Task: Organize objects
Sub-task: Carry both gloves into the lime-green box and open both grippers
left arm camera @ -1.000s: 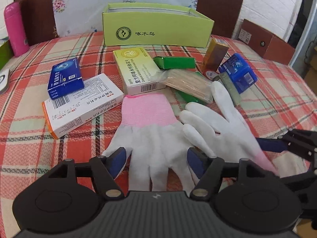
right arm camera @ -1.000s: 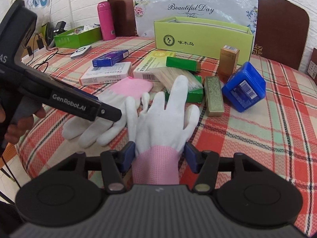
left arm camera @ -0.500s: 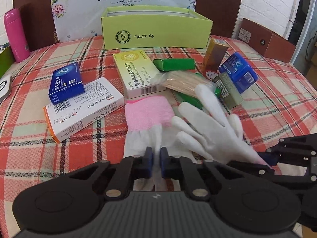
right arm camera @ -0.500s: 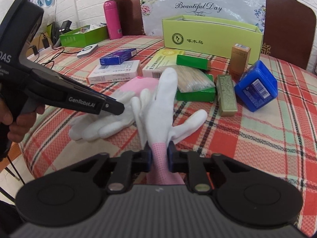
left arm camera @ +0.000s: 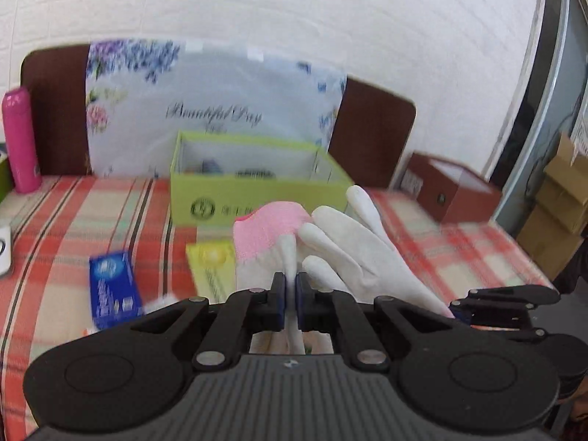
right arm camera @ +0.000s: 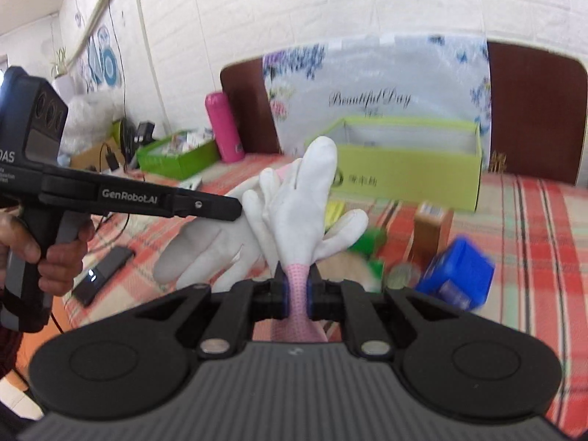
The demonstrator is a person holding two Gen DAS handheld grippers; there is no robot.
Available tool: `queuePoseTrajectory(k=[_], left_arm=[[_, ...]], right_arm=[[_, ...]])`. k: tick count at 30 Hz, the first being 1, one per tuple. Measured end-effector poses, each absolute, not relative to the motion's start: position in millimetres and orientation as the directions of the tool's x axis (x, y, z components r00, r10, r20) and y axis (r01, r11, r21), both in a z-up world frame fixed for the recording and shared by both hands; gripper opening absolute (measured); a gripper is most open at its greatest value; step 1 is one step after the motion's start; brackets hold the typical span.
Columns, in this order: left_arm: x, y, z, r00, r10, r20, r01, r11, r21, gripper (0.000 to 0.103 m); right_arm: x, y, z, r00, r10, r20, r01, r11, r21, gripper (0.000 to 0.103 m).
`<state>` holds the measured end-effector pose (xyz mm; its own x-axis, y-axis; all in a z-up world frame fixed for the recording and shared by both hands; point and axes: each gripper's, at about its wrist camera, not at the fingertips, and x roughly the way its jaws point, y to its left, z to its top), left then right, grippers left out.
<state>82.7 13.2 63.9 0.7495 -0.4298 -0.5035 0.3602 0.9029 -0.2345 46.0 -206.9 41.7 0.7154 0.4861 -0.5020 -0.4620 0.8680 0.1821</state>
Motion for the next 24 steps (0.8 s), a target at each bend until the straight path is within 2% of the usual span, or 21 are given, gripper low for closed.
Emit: queuePoseTrajectory(k=[6,11,15,24], left_arm=[[131.8,0.4,92.8,0.792,-0.418,-0.446,0.344,0.908,-0.240,0.005],[183.1,-8.9,105.8,0.830,-0.380,-0.409,0.292,0.920,-0.261,0.005],[229.5,-9.7,106.9,0.845,-0.341,-0.413,0.225,0.926,-0.304,0.005],[316.4,-2.1,82.3,0.855,-0.251,-0.454,0.125,0.949,-0.288,0.005]], right_arm=[[103.5,-214.0,75.9,0.776,0.396,-0.491,-0.430,0.901,0.047,0.008],[167.2,-220.5,88.0,0.794,0.373,-0.480,-0.401,0.915,0.049,0.009],[223.5,-224.0,84.7,0.788,0.371,-0.492,-0.381,0.921,0.084,0.009],[313.6,-216.1,54.8,0.785,0.364,-0.501,-0.385,0.921,0.066,0.009]])
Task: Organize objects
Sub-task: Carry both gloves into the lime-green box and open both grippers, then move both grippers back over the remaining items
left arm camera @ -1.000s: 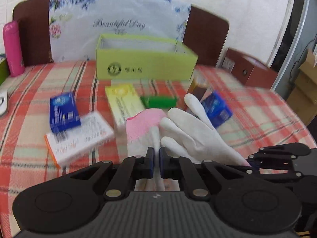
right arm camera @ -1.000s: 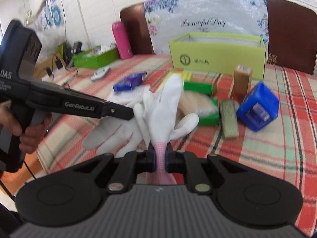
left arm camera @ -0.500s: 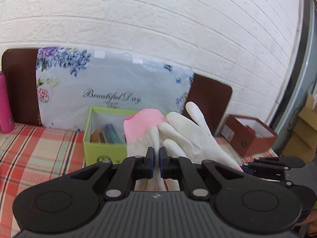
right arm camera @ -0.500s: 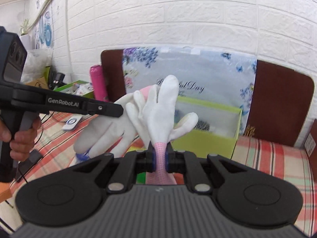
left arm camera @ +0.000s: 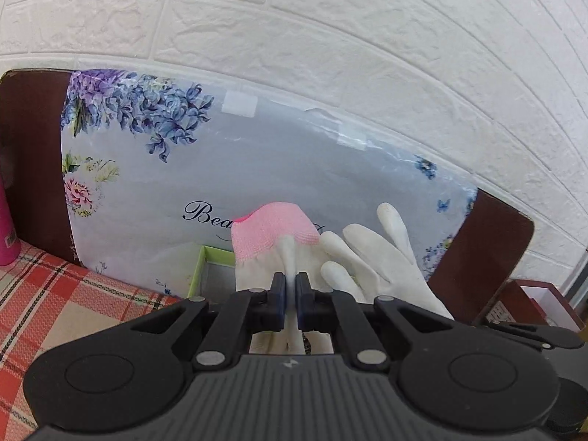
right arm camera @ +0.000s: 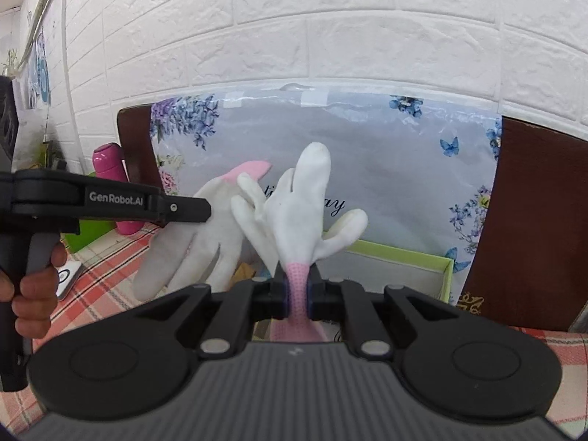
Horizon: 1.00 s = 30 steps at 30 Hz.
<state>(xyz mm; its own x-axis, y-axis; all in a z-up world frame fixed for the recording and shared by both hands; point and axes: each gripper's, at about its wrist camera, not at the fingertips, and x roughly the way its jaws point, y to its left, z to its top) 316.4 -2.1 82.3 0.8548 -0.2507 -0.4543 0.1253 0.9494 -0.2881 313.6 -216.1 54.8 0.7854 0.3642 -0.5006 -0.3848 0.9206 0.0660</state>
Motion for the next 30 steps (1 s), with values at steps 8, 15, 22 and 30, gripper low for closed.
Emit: queuePoseTrajectory(k=[8,15,22,30], left_arm=[[342.6,11.6,43.1,0.846,-0.214,-0.488,0.076,0.955,-0.287,0.048],[329.1,20.3,40.1,0.857,-0.154,-0.492,0.027,0.966,-0.255,0.073],[287.6,19.8,72.7,0.863,-0.160,-0.479,0.043,0.968,-0.247,0.076],[212.6,3.0,102.1,0.867,-0.163,-0.471,0.084,0.979,-0.183,0.081]], right_arm=[[354.7,-206.6,4.0,0.729,0.297,-0.617,-0.376,0.926,0.001,0.057],[338.7,-216.6,4.5,0.785,0.257,-0.564,-0.325,0.945,-0.022,0.098],[298.8,-224.3,41.3,0.835,0.253,-0.488,-0.284,0.959,0.012,0.103],[212.1,-241.6,82.8,0.906,0.253,-0.339,-0.225,0.967,0.121,0.103]])
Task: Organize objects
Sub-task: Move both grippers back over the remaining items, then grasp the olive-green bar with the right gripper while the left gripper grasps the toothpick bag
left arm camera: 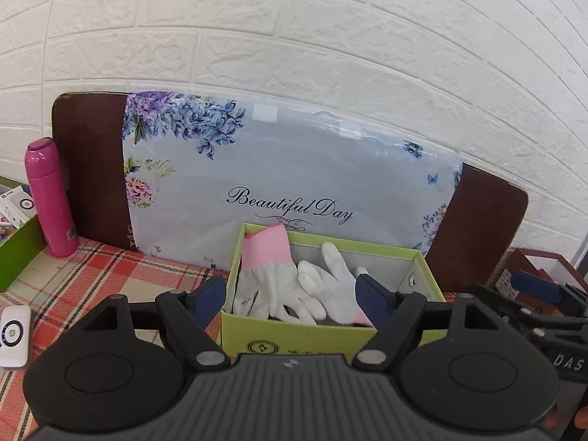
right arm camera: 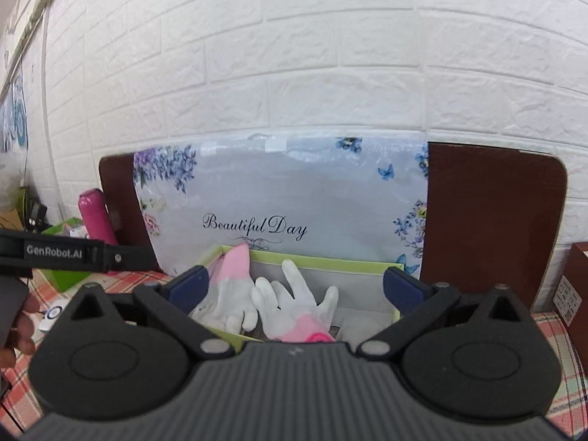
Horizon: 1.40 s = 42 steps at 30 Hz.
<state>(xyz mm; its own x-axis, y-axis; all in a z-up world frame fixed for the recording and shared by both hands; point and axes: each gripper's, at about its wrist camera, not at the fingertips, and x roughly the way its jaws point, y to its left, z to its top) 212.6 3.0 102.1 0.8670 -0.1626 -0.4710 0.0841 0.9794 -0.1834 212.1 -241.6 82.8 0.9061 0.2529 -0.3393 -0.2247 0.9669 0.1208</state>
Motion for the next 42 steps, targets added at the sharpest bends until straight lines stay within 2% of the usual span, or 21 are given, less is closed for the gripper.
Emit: queuePoseTrajectory(k=[6,9,16,26,37,42], left_arm=[[158.3,-3.9,97.4,0.864,-0.170,-0.474,0.091,0.979,-0.184,0.081],[138.2,-9.8,90.6,0.861,-0.141,-0.489,0.080,0.986,-0.143,0.081],[108.0,-12.1,66.5,0.843,-0.146,-0.517,0.078,0.985,-0.151,0.081],[98.0,-15.7,38.1,0.801,-0.135,-0.584,0.065,0.988,-0.139,0.081],[92.2,-8.4,10.9,0.754,-0.138,-0.642,0.051,0.987,-0.152,0.081],[89.6,1.4,-4.9,0.723,-0.128,-0.678,0.029,0.987,-0.156,0.081]], right_arm=[[140.5,-242.8,84.0,0.927,0.230,-0.297,-0.199,0.971,0.132,0.103],[112.0,-242.3,77.9,0.931,0.220,-0.292,-0.184,0.972,0.144,0.103],[65.2,-245.1,54.5,0.940,0.166,-0.297,-0.119,0.978,0.172,0.103],[39.8,-243.7,20.8,0.926,0.108,-0.363,-0.056,0.987,0.150,0.103],[34.7,-236.4,-8.4,0.893,0.126,-0.432,-0.074,0.988,0.136,0.103],[45.3,-226.3,-36.3,0.847,0.114,-0.519,-0.080,0.993,0.087,0.103]])
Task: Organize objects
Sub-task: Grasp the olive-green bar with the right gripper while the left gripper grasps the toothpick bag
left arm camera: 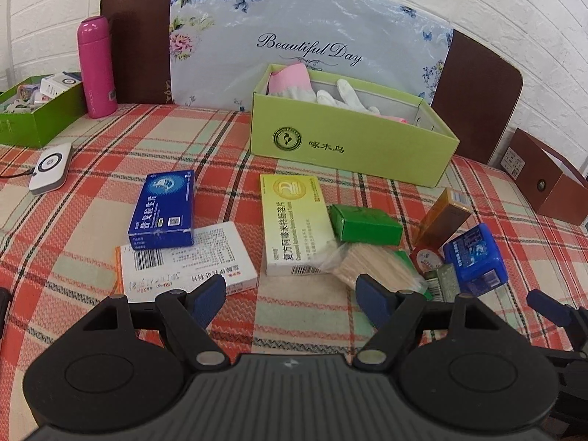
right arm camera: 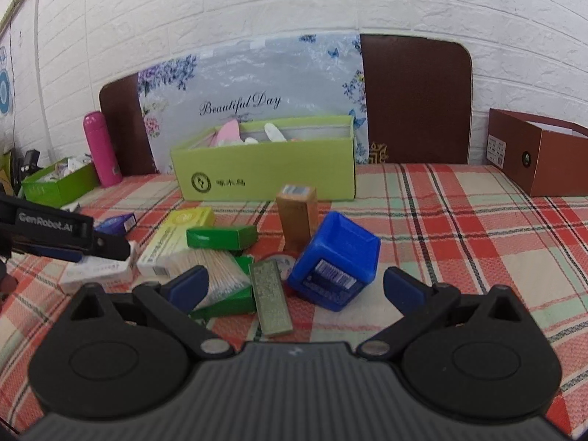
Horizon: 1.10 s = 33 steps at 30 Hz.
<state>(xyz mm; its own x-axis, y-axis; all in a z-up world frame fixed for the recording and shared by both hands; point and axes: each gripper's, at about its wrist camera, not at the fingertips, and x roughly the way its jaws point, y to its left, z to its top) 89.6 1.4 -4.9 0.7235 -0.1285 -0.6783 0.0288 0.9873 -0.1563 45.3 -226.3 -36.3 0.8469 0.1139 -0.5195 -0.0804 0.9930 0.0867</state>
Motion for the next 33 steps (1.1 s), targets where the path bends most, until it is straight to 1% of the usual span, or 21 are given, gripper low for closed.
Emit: queuePoseTrajectory(k=[2,4,6,8,9,10,11,12,13,14,17,19,20,21,22,23,24,25,28,31,33], left_arm=[[88.9,3.8,-8.9,0.711,-0.140,-0.690,0.033,0.986,-0.166,0.081],[87.5,4.8,-11.2,0.710,-0.164,-0.685,0.048,0.981,-0.186,0.081],[87.8,2.1,-11.7,0.714,-0.199,-0.671,0.073,0.975,-0.211,0.081],[90.1,-4.2,-12.3,0.715,-0.229,-0.661,0.103,0.969,-0.224,0.081],[92.6,-10.4,-12.7,0.711,-0.235,-0.663,0.118,0.969,-0.216,0.081],[95.3,-16.3,-13.2,0.707,-0.239,-0.666,0.134,0.969,-0.205,0.081],[98.9,-22.6,-14.4,0.704,-0.248,-0.665,0.156,0.968,-0.196,0.081],[102.9,-28.2,-16.3,0.702,-0.260,-0.663,0.175,0.966,-0.192,0.081],[108.3,-33.1,-19.4,0.698,-0.269,-0.664,0.188,0.963,-0.193,0.081],[114.3,-37.5,-22.7,0.689,-0.270,-0.672,0.188,0.963,-0.194,0.081],[135.2,-46.5,-35.1,0.648,-0.261,-0.715,0.156,0.965,-0.211,0.081],[143.3,-48.6,-40.5,0.642,-0.270,-0.717,0.147,0.962,-0.230,0.081],[145.3,-48.5,-42.6,0.640,-0.297,-0.709,0.163,0.954,-0.253,0.071],[145.8,-47.2,-44.2,0.634,-0.336,-0.697,0.184,0.941,-0.286,0.057],[146.0,-45.5,-45.3,0.617,-0.381,-0.689,0.206,0.923,-0.325,0.038],[144.7,-44.2,-44.1,0.613,-0.384,-0.691,0.205,0.921,-0.330,0.030],[142.1,-43.4,-42.0,0.610,-0.385,-0.692,0.216,0.922,-0.323,0.027],[138.3,-42.0,-39.8,0.606,-0.387,-0.695,0.234,0.922,-0.309,0.020],[122.1,-26.7,-35.2,0.564,-0.420,-0.711,0.289,0.907,-0.307,0.012],[100.6,-3.4,-33.8,0.535,-0.411,-0.738,0.328,0.906,-0.267,0.012],[90.2,13.0,-35.9,0.536,-0.361,-0.763,0.311,0.925,-0.220,0.013]], right_arm=[[51.3,-222.9,-46.6,0.829,0.112,-0.547,-0.080,0.993,0.082,0.101],[54.3,-221.3,-53.3,0.822,0.123,-0.556,-0.086,0.992,0.093,0.087],[57.6,-219.1,-57.5,0.816,0.143,-0.560,-0.103,0.989,0.103,0.083],[60.5,-215.9,-61.0,0.817,0.160,-0.554,-0.132,0.987,0.090,0.080],[61.2,-213.6,-62.3,0.817,0.165,-0.552,-0.146,0.986,0.080,0.077],[62.1,-212.4,-63.1,0.816,0.172,-0.552,-0.158,0.985,0.074,0.067],[63.3,-211.9,-64.1,0.814,0.180,-0.552,-0.168,0.983,0.073,0.059],[64.3,-211.8,-65.7,0.810,0.184,-0.556,-0.170,0.982,0.076,0.040],[65.8,-212.4,-67.5,0.802,0.185,-0.568,-0.167,0.982,0.084,0.028],[65.4,-213.8,-68.6,0.796,0.189,-0.576,-0.165,0.982,0.094,0.024],[54.2,-217.5,-67.0,0.788,0.203,-0.580,-0.178,0.979,0.102,0.023],[43.9,-218.6,-64.4,0.781,0.213,-0.587,-0.191,0.976,0.100,0.023],[39.1,-219.4,-63.0,0.776,0.222,-0.590,-0.198,0.974,0.107,0.023],[34.7,-220.3,-61.6,0.771,0.235,-0.593,-0.204,0.972,0.119,0.023],[29.7,-221.5,-60.0,0.765,0.252,-0.593,-0.212,0.968,0.138,0.023],[25.8,-222.2,-58.4,0.761,0.267,-0.592,-0.218,0.964,0.154,0.023],[22.9,-222.5,-57.1,0.756,0.280,-0.592,-0.224,0.960,0.168,0.023],[20.6,-222.1,-55.2,0.748,0.296,-0.594,-0.234,0.955,0.182,0.023],[15.6,-220.3,-51.0,0.723,0.345,-0.599,-0.266,0.939,0.219,0.023],[12.3,-221.3,-48.7,0.684,0.420,-0.597,-0.299,0.907,0.297,0.023],[9.9,-218.5,-48.6,0.669,0.425,-0.609,-0.312,0.905,0.289,0.023]])
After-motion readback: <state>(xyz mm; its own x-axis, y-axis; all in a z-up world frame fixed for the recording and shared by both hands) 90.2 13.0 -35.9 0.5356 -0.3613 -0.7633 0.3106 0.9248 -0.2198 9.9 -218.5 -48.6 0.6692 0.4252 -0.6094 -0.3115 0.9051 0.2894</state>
